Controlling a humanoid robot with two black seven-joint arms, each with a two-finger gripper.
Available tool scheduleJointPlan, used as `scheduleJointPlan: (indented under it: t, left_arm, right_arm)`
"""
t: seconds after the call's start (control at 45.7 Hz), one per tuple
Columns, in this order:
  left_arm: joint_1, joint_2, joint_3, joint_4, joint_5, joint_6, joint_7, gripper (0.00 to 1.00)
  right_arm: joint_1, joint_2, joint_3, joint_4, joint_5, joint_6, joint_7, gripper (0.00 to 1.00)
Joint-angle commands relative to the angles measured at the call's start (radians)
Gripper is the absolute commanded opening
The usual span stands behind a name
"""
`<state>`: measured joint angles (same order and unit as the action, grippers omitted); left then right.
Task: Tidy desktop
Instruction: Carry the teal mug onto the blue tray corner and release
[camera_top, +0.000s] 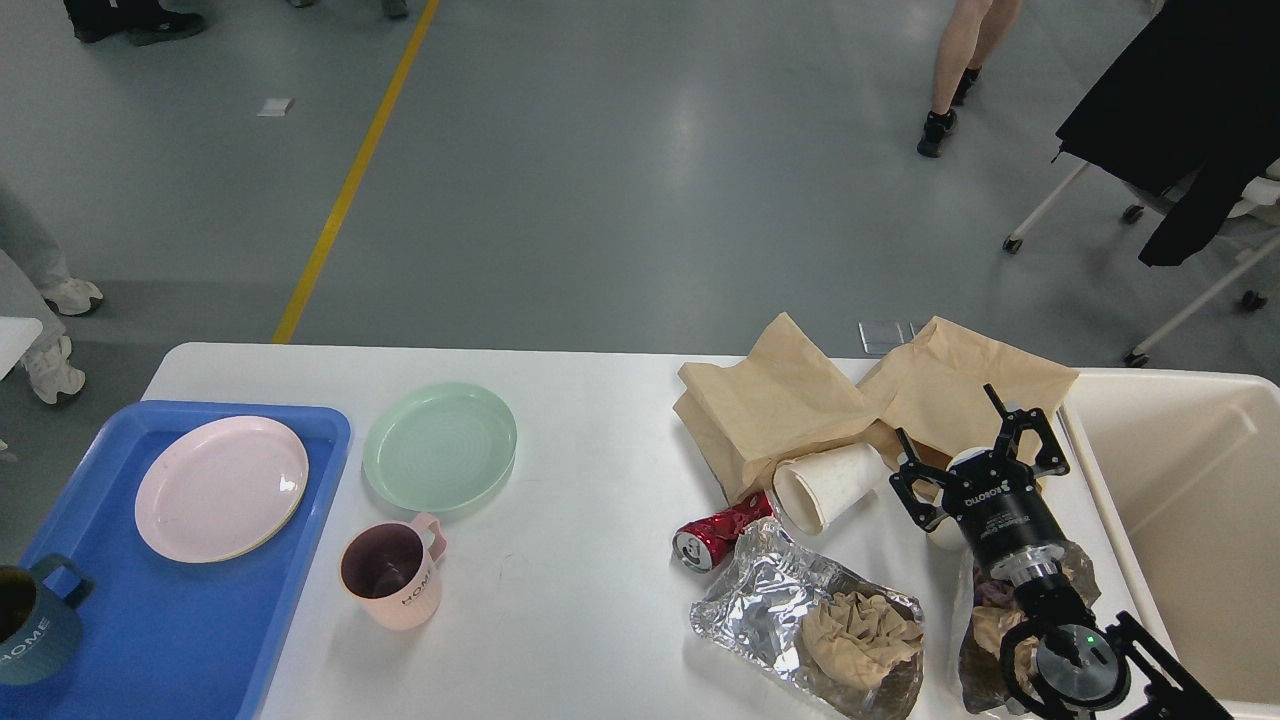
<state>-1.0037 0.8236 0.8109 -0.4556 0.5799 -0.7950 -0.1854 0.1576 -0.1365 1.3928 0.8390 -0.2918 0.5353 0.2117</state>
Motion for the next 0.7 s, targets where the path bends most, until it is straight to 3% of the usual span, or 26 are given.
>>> scheduleJointPlan:
  t: [0.0,0.175,0.263,0.438,0.569,0.678]
  left_arm:
    - [0.002,-0.004,-0.012,-0.009,0.000,0.000,0.004,0.05]
    - [0.005,-0.003,-0.004,-0.009,-0.002,0.005,0.007,0.16]
    - [0.014,-0.003,-0.009,-0.008,-0.003,0.010,0.006,0.30]
    - [0.023,-0.001,-0.004,-0.009,-0.067,0.088,0.007,0.73]
    - [0.025,0.006,-0.001,-0.023,-0.097,0.094,0.000,0.89]
    - [0.008,0.011,0.033,-0.066,-0.123,0.083,0.001,0.95]
  right_arm:
    - [-0.001,0.000,0.000,0.000,0.000,0.000,0.000,1.00]
    - [0.000,0.000,0.000,0.000,0.000,0.000,0.000,1.00]
    - [0.000,0.000,0.000,0.000,0.000,0.000,0.000,1.00]
    - [0.000,0.000,0.000,0.000,-0.001,0.000,0.000,1.00]
    - [0.000,0.000,0.000,0.002,0.000,0.000,0.000,1.00]
    - [0.000,0.000,0.000,0.002,0.000,0.000,0.000,1.00]
